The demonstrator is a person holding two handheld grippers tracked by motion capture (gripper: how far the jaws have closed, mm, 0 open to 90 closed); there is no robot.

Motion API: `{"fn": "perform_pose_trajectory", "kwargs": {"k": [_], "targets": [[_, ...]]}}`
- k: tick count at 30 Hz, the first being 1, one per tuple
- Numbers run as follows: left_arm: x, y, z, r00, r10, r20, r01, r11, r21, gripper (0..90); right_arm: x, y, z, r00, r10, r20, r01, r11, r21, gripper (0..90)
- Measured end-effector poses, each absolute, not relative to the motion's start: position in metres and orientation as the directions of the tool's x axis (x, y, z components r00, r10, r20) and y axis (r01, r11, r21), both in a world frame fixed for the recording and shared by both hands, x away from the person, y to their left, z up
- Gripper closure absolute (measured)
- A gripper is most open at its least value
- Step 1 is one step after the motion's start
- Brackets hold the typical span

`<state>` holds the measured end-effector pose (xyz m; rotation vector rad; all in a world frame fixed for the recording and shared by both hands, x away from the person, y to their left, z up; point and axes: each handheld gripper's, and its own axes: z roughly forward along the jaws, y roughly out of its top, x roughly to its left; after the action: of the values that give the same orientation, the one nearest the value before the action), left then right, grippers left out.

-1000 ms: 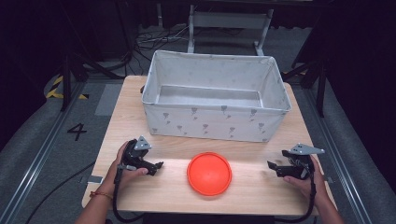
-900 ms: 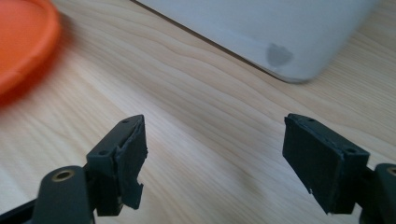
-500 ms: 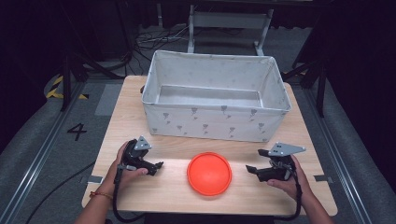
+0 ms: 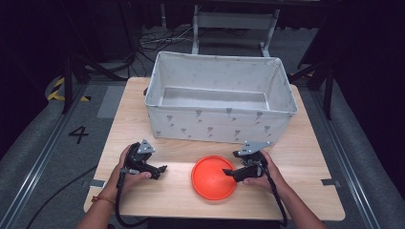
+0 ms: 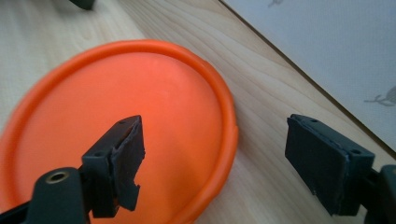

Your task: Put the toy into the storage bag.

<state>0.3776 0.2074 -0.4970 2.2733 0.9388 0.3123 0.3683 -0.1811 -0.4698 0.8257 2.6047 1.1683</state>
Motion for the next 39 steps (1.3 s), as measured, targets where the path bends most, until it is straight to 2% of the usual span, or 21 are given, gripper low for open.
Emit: {"fn": "perform_pose_trajectory", "kwargs": {"k": [7,14,19,28,32,36,39], "targets": [[0.378,0.208,-0.497,0.717,0.697,-0.020,0.539,-0.537,0.649,0.2,0.374,-0.175,-0.482,-0.844,0.529,0.092,0.423,0.550,0.721,17.8],[0.378,0.208,-0.497,0.719,0.695,-0.026,0.541,-0.535,0.649,0.2,0.369,-0.171,-0.494,-0.852,0.518,0.073,0.417,0.588,0.693,16.0],[0.378,0.208,-0.497,0.720,0.694,-0.027,0.540,-0.536,0.649,0.2,0.364,-0.171,-0.496,-0.835,0.546,0.076,0.430,0.558,0.710,16.0],[0.378,0.209,-0.497,0.725,0.689,-0.021,0.534,-0.542,0.649,0.2,0.352,-0.176,-0.494,-0.863,0.494,0.107,0.417,0.575,0.704,16.6],[0.378,0.209,-0.497,0.725,0.688,-0.021,0.534,-0.542,0.649,0.2,0.353,-0.172,-0.494,-0.856,0.510,0.085,0.411,0.570,0.712,25.5],[0.378,0.209,-0.497,0.725,0.688,-0.021,0.533,-0.543,0.649,0.2,0.357,-0.173,-0.494,-0.830,0.546,0.114,0.442,0.520,0.731,46.3],[0.378,0.209,-0.497,0.725,0.688,-0.021,0.534,-0.542,0.649,0.2,0.362,-0.179,-0.494,-0.813,0.557,0.170,0.482,0.480,0.733,56.5]]}}
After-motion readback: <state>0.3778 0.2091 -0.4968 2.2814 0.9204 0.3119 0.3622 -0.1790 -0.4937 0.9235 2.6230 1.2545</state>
